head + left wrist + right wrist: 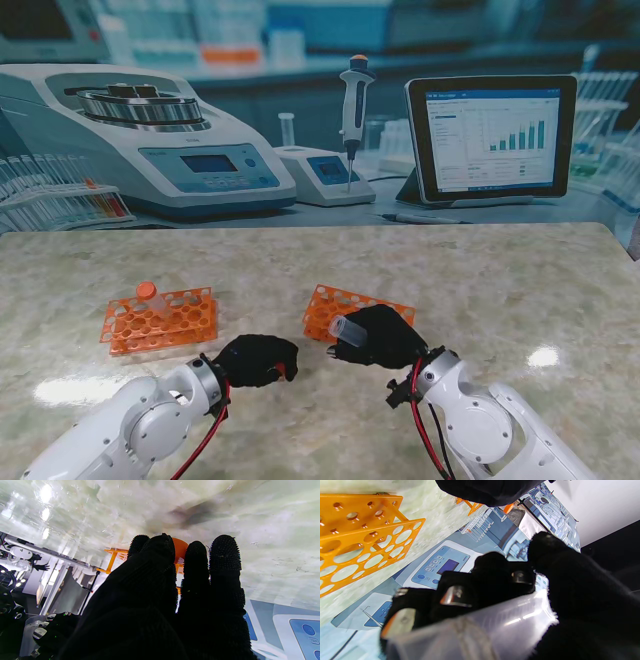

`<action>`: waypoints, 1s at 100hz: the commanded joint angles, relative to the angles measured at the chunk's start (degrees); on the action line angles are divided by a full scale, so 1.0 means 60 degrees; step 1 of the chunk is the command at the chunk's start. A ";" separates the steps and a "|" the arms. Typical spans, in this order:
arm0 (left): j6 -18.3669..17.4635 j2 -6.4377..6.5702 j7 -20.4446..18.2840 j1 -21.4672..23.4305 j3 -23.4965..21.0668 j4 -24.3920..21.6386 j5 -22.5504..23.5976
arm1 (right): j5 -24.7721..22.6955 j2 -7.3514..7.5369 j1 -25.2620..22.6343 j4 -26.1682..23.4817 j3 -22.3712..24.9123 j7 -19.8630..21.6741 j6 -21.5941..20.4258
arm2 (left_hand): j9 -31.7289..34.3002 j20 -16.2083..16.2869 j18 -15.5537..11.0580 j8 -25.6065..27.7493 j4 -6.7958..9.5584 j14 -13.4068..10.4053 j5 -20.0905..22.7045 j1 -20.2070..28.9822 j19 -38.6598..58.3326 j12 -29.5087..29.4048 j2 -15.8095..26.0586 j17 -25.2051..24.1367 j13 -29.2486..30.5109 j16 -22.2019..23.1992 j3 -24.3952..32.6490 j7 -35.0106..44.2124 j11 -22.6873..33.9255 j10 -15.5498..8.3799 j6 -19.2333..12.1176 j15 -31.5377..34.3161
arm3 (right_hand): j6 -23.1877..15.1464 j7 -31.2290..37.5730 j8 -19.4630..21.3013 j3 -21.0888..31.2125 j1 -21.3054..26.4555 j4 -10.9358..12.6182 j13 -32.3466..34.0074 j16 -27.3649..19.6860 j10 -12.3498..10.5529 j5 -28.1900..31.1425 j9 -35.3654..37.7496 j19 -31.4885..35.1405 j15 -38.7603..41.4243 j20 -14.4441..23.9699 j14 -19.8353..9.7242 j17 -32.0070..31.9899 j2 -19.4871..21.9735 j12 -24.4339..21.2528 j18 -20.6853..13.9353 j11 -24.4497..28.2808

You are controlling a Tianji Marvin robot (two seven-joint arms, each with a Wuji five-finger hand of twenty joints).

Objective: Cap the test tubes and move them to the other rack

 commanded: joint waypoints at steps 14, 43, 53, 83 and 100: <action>-0.0033 -0.0043 0.0059 -0.0004 -0.0091 -0.0150 -0.0055 | 0.0030 -0.0036 -0.0048 0.0022 -0.0015 0.0035 0.0020 | 0.0076 -0.0300 0.0051 -0.0044 -0.0051 -0.0208 0.0275 0.0926 -0.0214 -0.0238 -0.0097 0.0002 0.0033 0.0032 0.0725 -0.0053 0.0654 0.0380 0.0412 -0.0222 | -0.0684 0.0664 0.0533 -0.0055 0.0491 -0.0234 0.0581 0.0453 0.0173 0.0457 0.0435 0.1972 0.1821 0.0077 -0.1723 0.0571 0.0115 0.0192 -0.0520 -0.0009; -0.0058 -0.0101 0.0239 0.0017 -0.0226 -0.0269 -0.0174 | 0.0032 -0.0033 -0.0033 0.0033 -0.0013 0.0052 0.0024 | 0.0082 -0.0280 0.0054 -0.0019 -0.0048 -0.0205 0.0280 0.0927 -0.0232 -0.0212 -0.0076 0.0005 0.0028 0.0066 0.0741 -0.0067 0.0637 0.0376 0.0421 -0.0240 | -0.0684 0.0662 0.0537 -0.0060 0.0488 -0.0232 0.0581 0.0453 0.0170 0.0457 0.0437 0.1972 0.1821 0.0077 -0.1723 0.0571 0.0111 0.0194 -0.0520 -0.0009; -0.0075 -0.0128 0.0291 -0.0006 -0.0241 -0.0321 -0.0269 | 0.0036 -0.0030 -0.0027 0.0036 -0.0016 0.0065 0.0030 | 0.0078 -0.0273 0.0052 -0.0016 -0.0046 -0.0196 0.0277 0.0927 -0.0238 -0.0199 -0.0057 0.0007 0.0016 0.0085 0.0746 -0.0076 0.0632 0.0389 0.0435 -0.0244 | -0.0684 0.0662 0.0537 -0.0052 0.0497 -0.0229 0.0581 0.0453 0.0185 0.0457 0.0437 0.1972 0.1821 0.0077 -0.1723 0.0571 0.0112 0.0196 -0.0520 -0.0005; -0.0186 -0.0180 0.0452 -0.0045 -0.0296 -0.0470 -0.0374 | 0.0033 -0.0019 -0.0012 0.0041 -0.0008 0.0115 0.0048 | 0.0059 -0.0252 0.0043 0.0012 -0.0037 -0.0187 0.0239 0.0926 -0.0261 -0.0151 -0.0005 0.0018 0.0002 0.0127 0.0728 -0.0088 0.0615 0.0402 0.0441 -0.0254 | -0.0658 0.0659 0.0535 -0.0049 0.0491 -0.0227 0.0581 0.0453 0.0184 0.0467 0.0434 0.1972 0.1821 0.0077 -0.1723 0.0571 0.0099 0.0195 -0.0520 -0.0015; -0.0164 -0.0243 0.0538 -0.0078 -0.0306 -0.0509 -0.0672 | 0.0044 -0.0020 0.0013 0.0058 -0.0022 0.0124 0.0061 | 0.0044 -0.0241 0.0039 0.0023 -0.0026 -0.0196 0.0222 0.0927 -0.0273 -0.0134 0.0017 0.0022 -0.0019 0.0147 0.0723 -0.0095 0.0602 0.0409 0.0457 -0.0263 | -0.0658 0.0659 0.0533 -0.0044 0.0489 -0.0227 0.0581 0.0453 0.0189 0.0467 0.0433 0.1963 0.1821 0.0073 -0.1723 0.0569 0.0097 0.0196 -0.0522 -0.0020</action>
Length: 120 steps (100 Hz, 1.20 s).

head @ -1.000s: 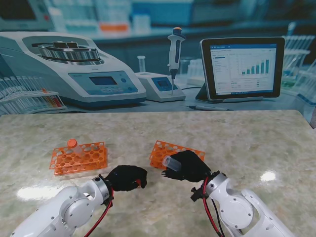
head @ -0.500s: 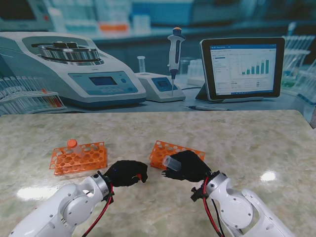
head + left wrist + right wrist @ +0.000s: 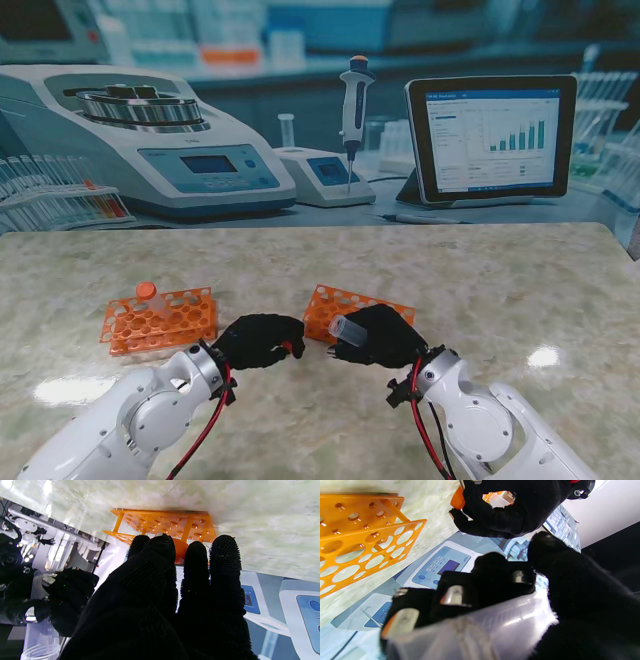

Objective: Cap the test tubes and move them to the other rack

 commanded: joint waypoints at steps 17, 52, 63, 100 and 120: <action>0.0017 -0.0090 0.0094 -0.0084 -0.0041 -0.0117 -0.0219 | 0.0046 -0.0022 -0.0014 0.0038 -0.0040 0.0046 0.0065 | 0.0058 -0.0232 0.0030 0.0041 0.0052 -0.0194 0.0223 0.0926 -0.0203 -0.0113 0.0017 0.0024 -0.0017 0.0157 0.0647 -0.0091 0.0601 0.0417 0.0451 -0.0186 | -0.0651 0.0660 0.0529 -0.0038 0.0486 -0.0222 0.0581 0.0453 0.0174 0.0467 0.0432 0.1962 0.1821 0.0073 -0.1723 0.0570 0.0099 0.0129 -0.0524 -0.0009; 0.0006 -0.0245 0.0247 -0.0161 -0.0132 -0.0164 -0.1058 | 0.0105 -0.0024 0.0003 0.0056 -0.0040 0.0070 0.0090 | 0.0018 -0.0174 0.0084 0.0051 0.0041 -0.0183 0.0206 0.0927 -0.0218 -0.0156 0.0004 -0.0026 -0.0040 0.0200 0.0748 -0.0139 0.0581 0.0417 0.0477 -0.0227 | -0.0651 0.0660 0.0528 -0.0052 0.0487 -0.0225 0.0581 0.0451 0.0177 0.0467 0.0434 0.1962 0.1816 0.0074 -0.1726 0.0570 0.0112 0.0131 -0.0524 -0.0014; -0.0005 -0.0315 0.0337 -0.0200 -0.0133 -0.0163 -0.1419 | 0.0114 -0.0025 0.0000 0.0056 -0.0025 0.0073 0.0101 | 0.0006 -0.0147 0.0102 0.0056 0.0033 -0.0186 0.0200 0.0927 -0.0228 -0.0166 0.0018 -0.0044 -0.0049 0.0217 0.0769 -0.0158 0.0587 0.0429 0.0495 -0.0241 | -0.0651 0.0661 0.0528 -0.0051 0.0496 -0.0223 0.0581 0.0451 0.0186 0.0467 0.0435 0.1962 0.1815 0.0074 -0.1726 0.0570 0.0101 0.0133 -0.0524 -0.0011; -0.0156 -0.0531 0.0683 -0.0208 -0.0152 -0.0312 -0.2433 | 0.0160 -0.0027 0.0046 0.0099 -0.0028 0.0101 0.0142 | -0.0028 -0.0090 0.0124 0.0064 0.0019 -0.0161 0.0190 0.0927 -0.0266 -0.0203 0.0047 -0.0073 -0.0077 0.0244 0.0830 -0.0208 0.0577 0.0448 0.0536 -0.0295 | -0.0651 0.0661 0.0528 -0.0046 0.0499 -0.0220 0.0581 0.0450 0.0183 0.0467 0.0434 0.1962 0.1810 0.0074 -0.1728 0.0570 0.0101 0.0135 -0.0524 -0.0011; -0.0238 -0.0564 0.0802 -0.0161 -0.0189 -0.0522 -0.2473 | 0.0172 -0.0028 0.0060 0.0112 -0.0025 0.0108 0.0156 | -0.0052 -0.0056 0.0130 0.0084 0.0009 -0.0166 0.0169 0.0927 -0.0293 -0.0227 0.0071 -0.0081 -0.0084 0.0260 0.0825 -0.0232 0.0577 0.0452 0.0514 -0.0319 | -0.0651 0.0661 0.0528 -0.0044 0.0509 -0.0220 0.0581 0.0451 0.0186 0.0467 0.0434 0.1962 0.1810 0.0074 -0.1728 0.0570 0.0097 0.0133 -0.0524 -0.0016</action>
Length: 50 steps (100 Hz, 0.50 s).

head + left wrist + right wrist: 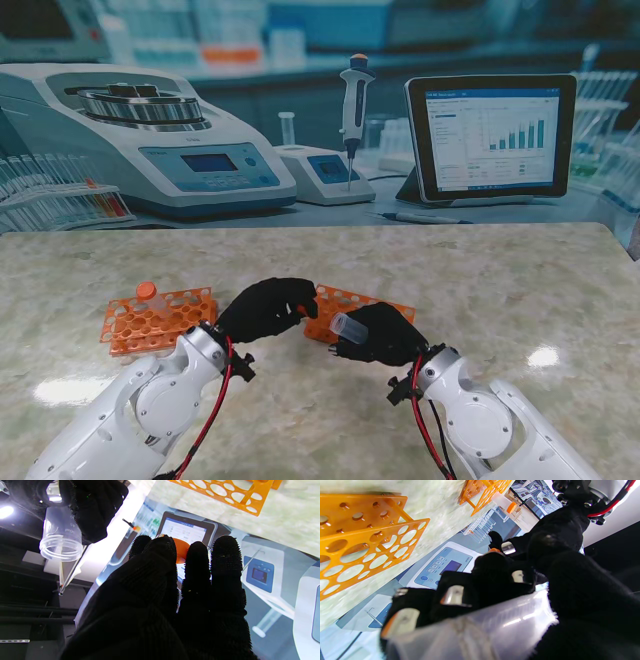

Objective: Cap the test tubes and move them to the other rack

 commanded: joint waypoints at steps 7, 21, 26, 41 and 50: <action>-0.0079 -0.0041 0.0071 0.0032 -0.0011 -0.0254 0.0054 | 0.0038 -0.0028 -0.0038 0.0024 -0.0013 0.0040 0.0052 | -0.0034 -0.0046 -0.0007 0.0097 0.0013 -0.0287 0.0168 0.0926 -0.0241 -0.0224 0.0075 0.0001 -0.0085 0.0150 0.0635 -0.0133 0.0581 0.0324 0.0376 -0.0189 | -0.0649 0.0662 0.0526 -0.0047 0.0508 -0.0206 0.0581 0.0451 0.0181 0.0467 0.0436 0.1961 0.1810 0.0074 -0.1728 0.0570 0.0097 0.0132 -0.0524 -0.0013; -0.0155 -0.0077 0.0169 0.0088 -0.0014 -0.0393 -0.0057 | 0.0037 -0.0027 -0.0041 0.0026 0.0001 0.0044 0.0062 | -0.0039 -0.0033 -0.0011 0.0108 0.0010 -0.0302 0.0155 0.0926 -0.0253 -0.0230 0.0093 0.0005 -0.0084 0.0159 0.0625 -0.0135 0.0585 0.0325 0.0375 -0.0194 | -0.0649 0.0662 0.0526 -0.0051 0.0505 -0.0206 0.0581 0.0451 0.0191 0.0467 0.0435 0.1961 0.1810 0.0074 -0.1728 0.0570 0.0099 0.0133 -0.0524 -0.0011; -0.0184 -0.0085 0.0198 0.0118 -0.0029 -0.0439 -0.0077 | 0.0036 -0.0027 -0.0043 0.0025 0.0005 0.0044 0.0065 | -0.0048 -0.0028 -0.0011 0.0114 0.0012 -0.0305 0.0145 0.0926 -0.0257 -0.0233 0.0095 0.0007 -0.0084 0.0159 0.0620 -0.0133 0.0583 0.0325 0.0375 -0.0199 | -0.0649 0.0662 0.0526 -0.0053 0.0499 -0.0207 0.0581 0.0450 0.0177 0.0467 0.0433 0.1961 0.1807 0.0074 -0.1729 0.0570 0.0099 0.0134 -0.0524 -0.0011; -0.0304 -0.0122 0.0282 0.0264 -0.0093 -0.0559 -0.0276 | 0.0036 -0.0027 -0.0043 0.0025 0.0006 0.0044 0.0066 | -0.0043 -0.0015 -0.0014 0.0150 0.0014 -0.0304 0.0114 0.0926 -0.0269 -0.0222 0.0103 0.0010 -0.0088 0.0168 0.0611 -0.0109 0.0597 0.0329 0.0361 -0.0204 | -0.0661 0.0658 0.0525 -0.0049 0.0504 -0.0205 0.0581 0.0450 0.0183 0.0468 0.0435 0.1961 0.1805 0.0074 -0.1731 0.0570 0.0092 0.0135 -0.0524 -0.0010; -0.0398 -0.0143 0.0337 0.0365 -0.0125 -0.0614 -0.0392 | 0.0036 -0.0027 -0.0044 0.0025 0.0006 0.0044 0.0066 | -0.0056 -0.0007 -0.0016 0.0245 0.0020 -0.0323 0.0030 0.0926 -0.0277 -0.0219 0.0109 0.0013 -0.0082 0.0164 0.0602 -0.0015 0.0595 0.0313 0.0314 -0.0208 | -0.0662 0.0657 0.0525 -0.0046 0.0506 -0.0205 0.0581 0.0450 0.0194 0.0468 0.0432 0.1961 0.1805 0.0074 -0.1731 0.0570 0.0099 0.0134 -0.0524 -0.0010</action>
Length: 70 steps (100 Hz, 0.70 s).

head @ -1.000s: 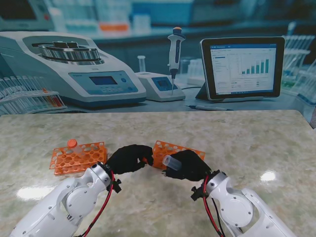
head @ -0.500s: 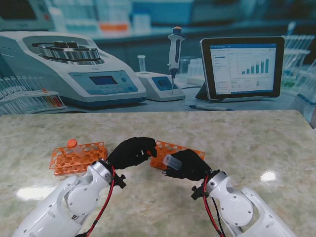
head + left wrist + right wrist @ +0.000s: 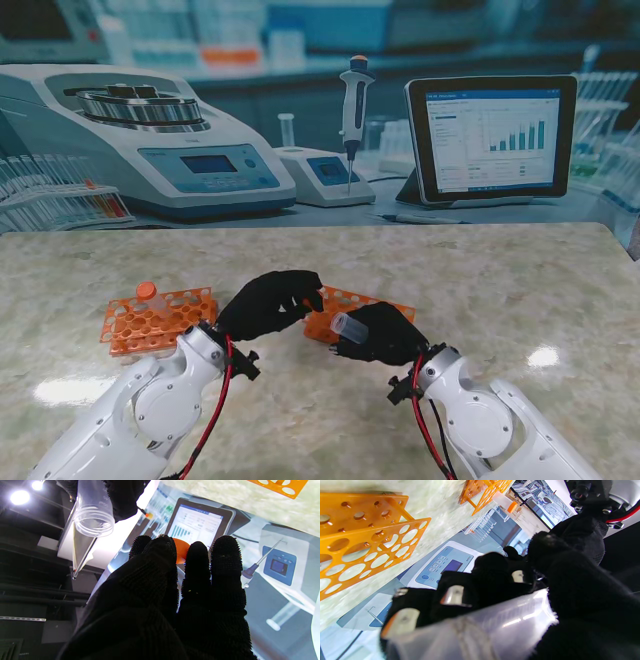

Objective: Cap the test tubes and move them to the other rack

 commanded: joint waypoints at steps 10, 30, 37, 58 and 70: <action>-0.0172 -0.0061 0.0111 0.0230 -0.0053 -0.0199 -0.0165 | 0.0028 -0.0026 -0.0052 0.0010 -0.0013 0.0035 0.0052 | -0.0014 0.0002 -0.0021 0.0266 0.0028 -0.0347 -0.0100 0.0926 -0.0244 -0.0218 0.0116 0.0018 -0.0085 0.0157 0.0578 0.0132 0.0561 0.0282 0.0286 -0.0194 | -0.0661 0.0656 0.0526 -0.0046 0.0507 -0.0194 0.0582 0.0451 0.0190 0.0469 0.0434 0.1962 0.1805 0.0074 -0.1731 0.0571 0.0082 0.0134 -0.0524 -0.0009; -0.0385 -0.0080 0.0171 0.0478 -0.0161 -0.0419 -0.0314 | 0.0027 -0.0024 -0.0071 -0.0026 -0.0008 0.0049 0.0111 | -0.0017 0.0018 -0.0032 0.0365 0.0033 -0.0366 -0.0192 0.0926 -0.0250 -0.0214 0.0121 0.0009 -0.0076 0.0152 0.0568 0.0240 0.0579 0.0269 0.0253 -0.0190 | -0.0647 0.0655 0.0526 -0.0045 0.0503 -0.0196 0.0582 0.0451 0.0184 0.0467 0.0434 0.1962 0.1805 0.0074 -0.1731 0.0571 0.0095 0.0135 -0.0524 -0.0009; -0.0457 -0.0075 0.0162 0.0571 -0.0207 -0.0513 -0.0333 | 0.0042 -0.0025 -0.0035 -0.0030 -0.0024 0.0072 0.0190 | -0.0019 0.0022 -0.0034 0.0376 0.0032 -0.0378 -0.0204 0.0926 -0.0254 -0.0204 0.0123 0.0010 -0.0078 0.0155 0.0558 0.0254 0.0584 0.0271 0.0267 -0.0186 | -0.0634 0.0656 0.0526 -0.0042 0.0508 -0.0195 0.0582 0.0451 0.0180 0.0474 0.0437 0.1962 0.1804 0.0074 -0.1731 0.0571 0.0087 0.0136 -0.0524 -0.0006; -0.0718 -0.0047 0.0081 0.0879 -0.0346 -0.0781 -0.0399 | 0.0047 -0.0029 -0.0005 -0.0001 -0.0027 0.0067 0.0215 | -0.0078 0.0043 -0.0074 0.0395 0.0040 -0.0373 -0.0237 0.0926 -0.0243 -0.0218 0.0146 0.0006 -0.0083 0.0160 0.0545 0.0271 0.0577 0.0235 0.0254 -0.0181 | -0.0633 0.0656 0.0526 -0.0046 0.0502 -0.0196 0.0582 0.0449 0.0193 0.0473 0.0435 0.1962 0.1793 0.0074 -0.1740 0.0571 0.0098 0.0135 -0.0524 -0.0007; -0.0829 -0.0033 0.0057 0.1060 -0.0439 -0.0904 -0.0409 | 0.0044 -0.0031 0.0013 0.0021 -0.0031 0.0062 0.0224 | -0.0091 0.0046 -0.0075 0.0398 0.0044 -0.0376 -0.0243 0.0926 -0.0246 -0.0221 0.0152 0.0007 -0.0087 0.0164 0.0543 0.0274 0.0580 0.0235 0.0261 -0.0178 | -0.0633 0.0655 0.0526 -0.0041 0.0507 -0.0194 0.0582 0.0450 0.0171 0.0473 0.0434 0.1962 0.1793 0.0074 -0.1740 0.0571 0.0092 0.0134 -0.0524 -0.0011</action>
